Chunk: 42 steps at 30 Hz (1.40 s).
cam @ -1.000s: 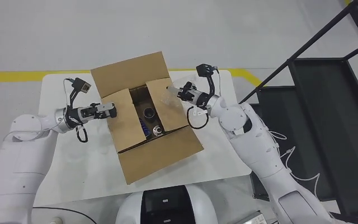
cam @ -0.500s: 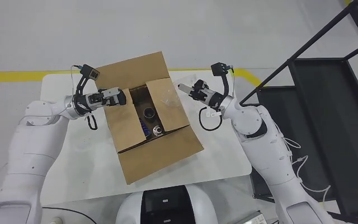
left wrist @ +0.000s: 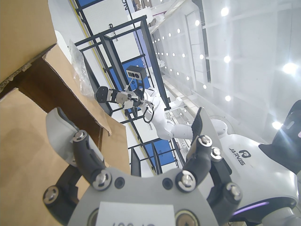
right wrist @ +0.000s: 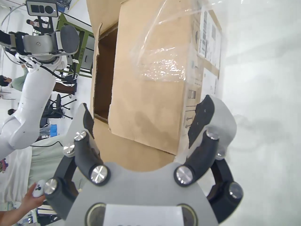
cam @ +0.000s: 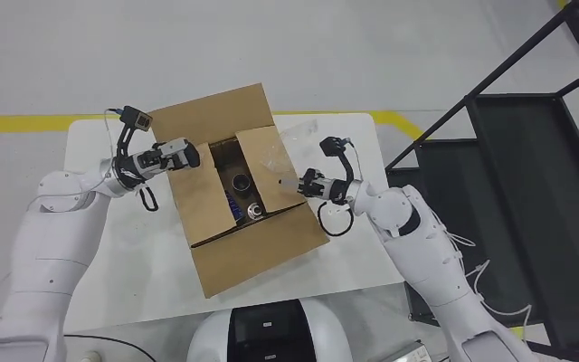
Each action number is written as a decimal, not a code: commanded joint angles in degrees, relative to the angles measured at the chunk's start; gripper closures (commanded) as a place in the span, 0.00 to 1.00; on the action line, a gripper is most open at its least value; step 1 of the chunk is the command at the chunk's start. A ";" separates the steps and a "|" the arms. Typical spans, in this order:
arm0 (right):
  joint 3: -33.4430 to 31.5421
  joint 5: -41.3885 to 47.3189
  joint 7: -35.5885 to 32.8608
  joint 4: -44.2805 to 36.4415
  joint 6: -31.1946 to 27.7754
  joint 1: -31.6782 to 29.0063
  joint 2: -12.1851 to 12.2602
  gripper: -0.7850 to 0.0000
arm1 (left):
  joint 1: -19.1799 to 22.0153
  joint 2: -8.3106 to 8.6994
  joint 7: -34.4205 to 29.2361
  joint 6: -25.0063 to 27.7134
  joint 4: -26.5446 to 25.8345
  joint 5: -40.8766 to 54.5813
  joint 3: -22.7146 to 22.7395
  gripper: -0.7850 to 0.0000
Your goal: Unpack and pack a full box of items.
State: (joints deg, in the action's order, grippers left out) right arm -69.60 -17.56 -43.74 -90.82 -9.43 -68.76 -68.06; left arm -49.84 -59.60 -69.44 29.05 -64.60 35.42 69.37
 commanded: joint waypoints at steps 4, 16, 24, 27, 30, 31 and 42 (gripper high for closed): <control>3.08 3.38 -1.56 1.52 -2.05 1.69 -0.53 0.00 | -1.43 0.47 0.80 -0.72 -1.98 -0.88 1.65 0.00; 11.67 5.96 -0.10 6.28 -6.42 7.30 -2.52 0.00 | -2.31 0.75 0.83 -1.99 -3.30 -1.47 2.73 0.00; 10.17 7.11 -1.67 5.84 -8.37 7.68 -2.09 0.00 | 0.70 -0.07 0.60 1.18 0.78 -1.56 0.73 0.00; 7.07 7.50 0.67 4.44 -7.48 7.09 -1.59 0.00 | 3.78 -1.12 0.38 3.00 4.14 -1.33 -2.07 0.00; 4.19 9.44 4.46 2.80 -5.81 6.34 -1.36 0.00 | 7.19 -2.54 -0.94 4.16 8.15 -0.26 -5.63 0.00; 3.61 10.22 5.68 2.44 -5.02 6.06 -1.35 0.00 | 8.20 -3.06 -1.34 4.44 9.51 0.39 -6.79 0.00; 6.38 15.33 15.62 4.13 5.48 7.45 -2.98 0.00 | 15.47 -7.28 1.96 7.75 21.76 -1.71 -15.58 0.00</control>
State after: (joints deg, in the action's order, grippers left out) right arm -63.90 -2.31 -28.56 -87.05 -4.91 -61.65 -70.85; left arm -34.73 -66.62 -67.86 36.44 -43.68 33.98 54.32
